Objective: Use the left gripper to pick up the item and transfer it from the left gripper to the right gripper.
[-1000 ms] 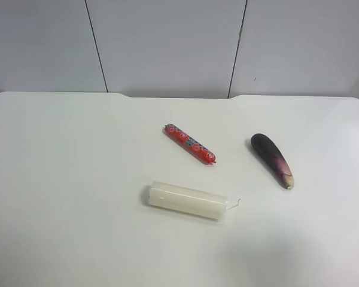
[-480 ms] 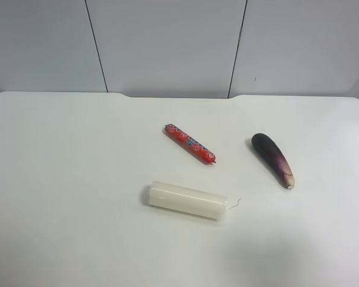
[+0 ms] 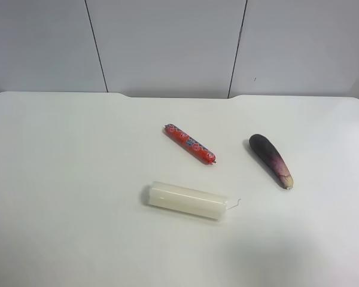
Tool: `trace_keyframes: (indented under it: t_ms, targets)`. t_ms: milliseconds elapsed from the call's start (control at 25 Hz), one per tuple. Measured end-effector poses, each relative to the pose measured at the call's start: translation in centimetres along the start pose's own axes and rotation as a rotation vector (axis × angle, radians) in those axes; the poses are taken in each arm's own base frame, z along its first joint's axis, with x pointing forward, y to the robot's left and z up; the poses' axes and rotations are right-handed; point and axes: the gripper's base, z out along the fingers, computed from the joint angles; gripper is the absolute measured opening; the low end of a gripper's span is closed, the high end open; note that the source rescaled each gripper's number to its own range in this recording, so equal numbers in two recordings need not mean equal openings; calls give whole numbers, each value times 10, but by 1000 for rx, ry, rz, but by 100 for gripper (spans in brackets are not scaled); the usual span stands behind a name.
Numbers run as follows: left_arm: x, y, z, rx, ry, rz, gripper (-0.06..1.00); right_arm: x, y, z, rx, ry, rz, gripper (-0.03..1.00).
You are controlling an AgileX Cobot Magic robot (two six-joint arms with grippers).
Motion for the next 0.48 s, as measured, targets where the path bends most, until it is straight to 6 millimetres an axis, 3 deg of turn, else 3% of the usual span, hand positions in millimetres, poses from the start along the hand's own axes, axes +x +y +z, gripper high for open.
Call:
trace_keyframes:
  t_ms: [480]
  targets:
    - [0,0,0,0,0,0,99,0,0,0,0,0,1,90]
